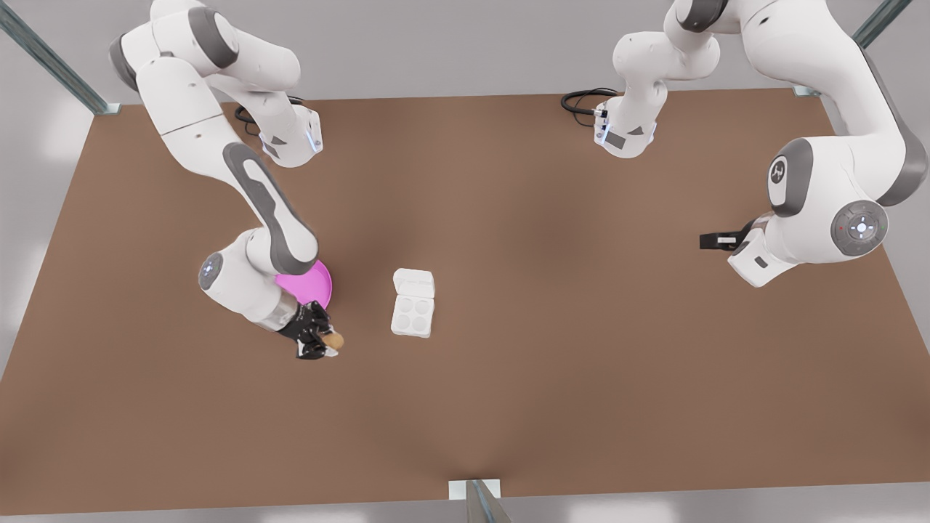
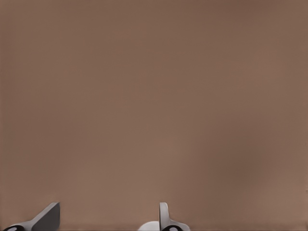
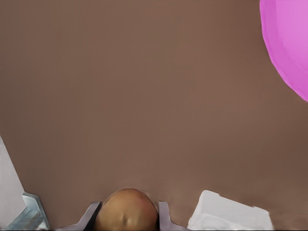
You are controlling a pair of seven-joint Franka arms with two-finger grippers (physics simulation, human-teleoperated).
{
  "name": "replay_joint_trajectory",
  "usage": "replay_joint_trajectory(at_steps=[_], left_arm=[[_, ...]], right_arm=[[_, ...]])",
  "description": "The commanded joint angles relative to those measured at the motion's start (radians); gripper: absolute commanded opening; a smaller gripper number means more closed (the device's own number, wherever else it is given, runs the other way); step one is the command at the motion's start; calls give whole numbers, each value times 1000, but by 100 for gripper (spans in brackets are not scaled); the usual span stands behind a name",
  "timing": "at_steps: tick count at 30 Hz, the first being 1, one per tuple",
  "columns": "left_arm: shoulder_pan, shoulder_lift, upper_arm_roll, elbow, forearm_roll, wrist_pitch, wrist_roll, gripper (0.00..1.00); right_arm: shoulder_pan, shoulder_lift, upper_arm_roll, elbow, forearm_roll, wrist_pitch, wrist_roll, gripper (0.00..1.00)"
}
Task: Pack egg into the box and close the box lid
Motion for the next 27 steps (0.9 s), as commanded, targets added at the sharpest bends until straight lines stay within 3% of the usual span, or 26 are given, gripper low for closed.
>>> replay_joint_trajectory(at_steps=[1,4,10,27], left_arm=[[2,-1,1,0,0,-8,0,100],[3,2,1,0,1,-11,0,100],[5,7,2,1,1,-4,0,100],[6,22,2,3,21,-8,5,100]], right_arm=[[-1,31,5,40,303,-163,-552,46],[-2,120,5,109,535,-260,-779,46],[3,209,37,140,685,-333,-966,46],[-10,324,62,108,713,-452,-1022,47]])
